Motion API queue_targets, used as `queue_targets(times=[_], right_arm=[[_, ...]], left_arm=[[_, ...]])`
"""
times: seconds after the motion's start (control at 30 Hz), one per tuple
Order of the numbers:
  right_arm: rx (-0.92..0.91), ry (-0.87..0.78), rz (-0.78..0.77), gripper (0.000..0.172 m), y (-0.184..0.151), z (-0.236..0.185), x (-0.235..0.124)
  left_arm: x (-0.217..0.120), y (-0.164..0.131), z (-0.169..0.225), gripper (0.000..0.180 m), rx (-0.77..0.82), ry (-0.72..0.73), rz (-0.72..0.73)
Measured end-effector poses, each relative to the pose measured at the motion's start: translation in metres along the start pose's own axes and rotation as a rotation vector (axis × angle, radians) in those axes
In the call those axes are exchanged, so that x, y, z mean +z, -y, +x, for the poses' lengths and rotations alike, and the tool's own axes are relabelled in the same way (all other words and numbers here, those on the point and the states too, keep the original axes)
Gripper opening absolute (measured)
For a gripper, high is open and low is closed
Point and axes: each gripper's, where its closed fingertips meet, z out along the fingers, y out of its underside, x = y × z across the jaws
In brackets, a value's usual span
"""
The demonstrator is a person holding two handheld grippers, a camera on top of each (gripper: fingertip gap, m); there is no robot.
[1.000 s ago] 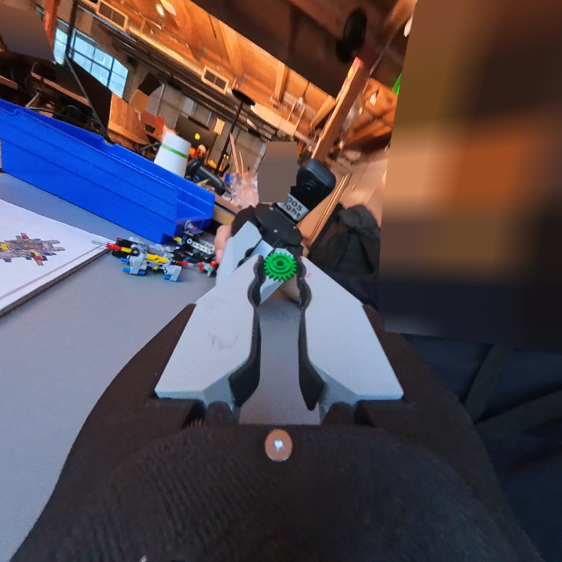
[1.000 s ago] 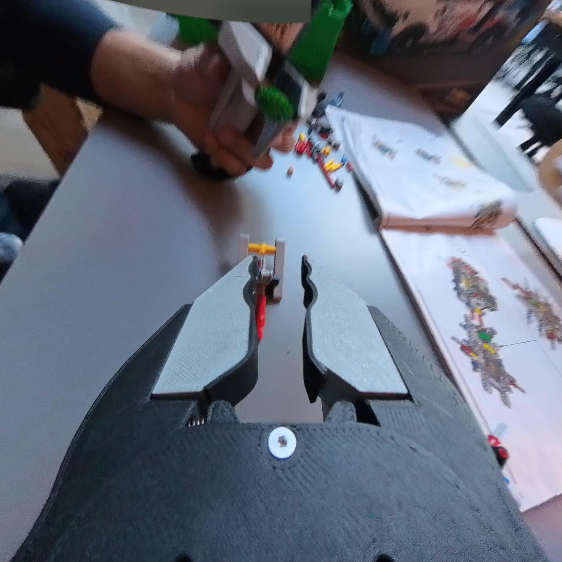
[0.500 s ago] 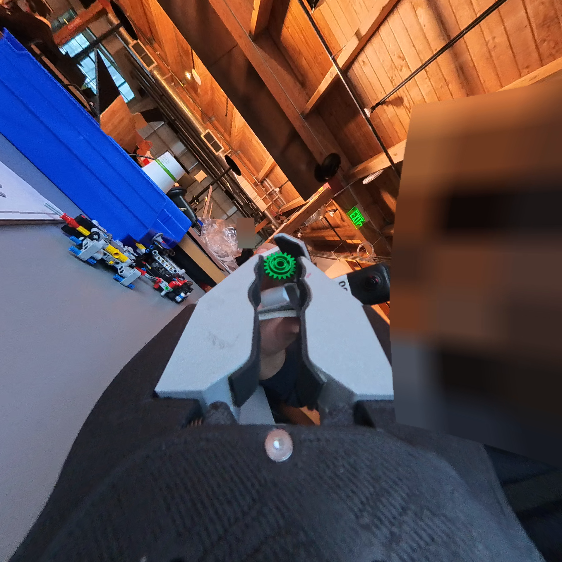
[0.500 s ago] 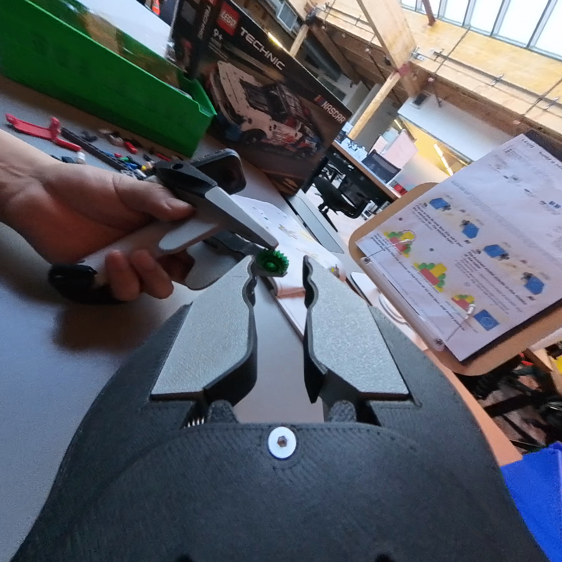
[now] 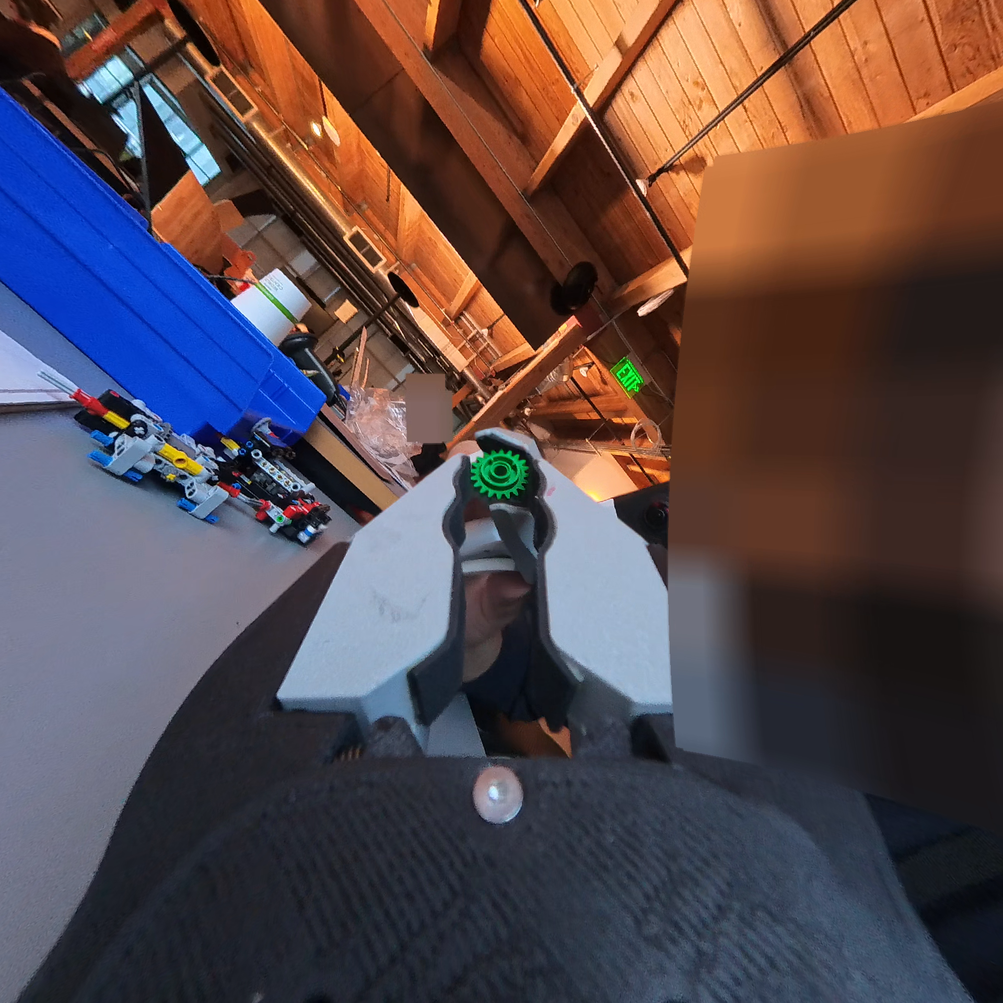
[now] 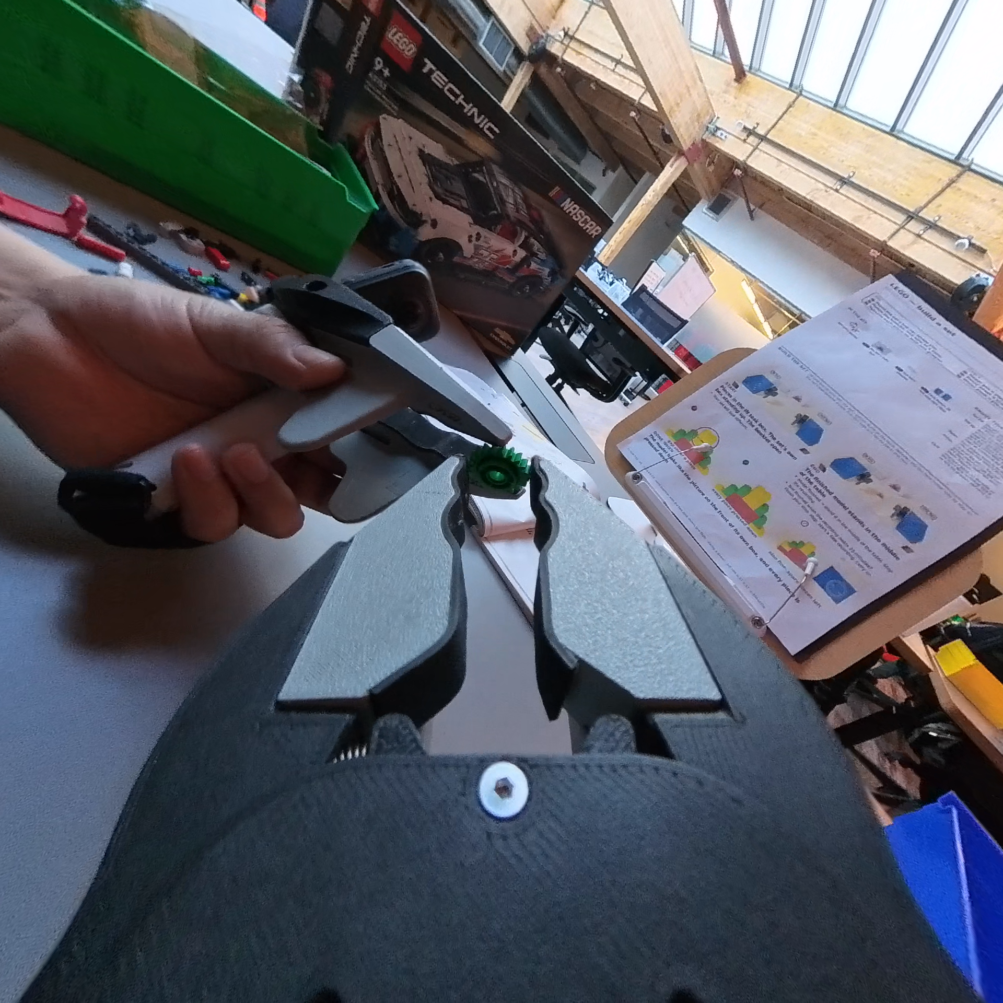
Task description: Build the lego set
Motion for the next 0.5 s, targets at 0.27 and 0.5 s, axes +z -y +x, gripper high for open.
queue_targets(times=[0.27,0.5], right_arm=[[-0.047,0.18,0.006,0.019,-0.008,-0.024,-0.003],[-0.101,0.239,0.024,0.019,-0.011,-0.032,-0.01]], left_arm=[[-0.014,-0.021,-0.005,0.018,0.051,0.066,-0.269],[-0.014,-0.033,-0.004,0.018,0.079,0.07,-0.349]])
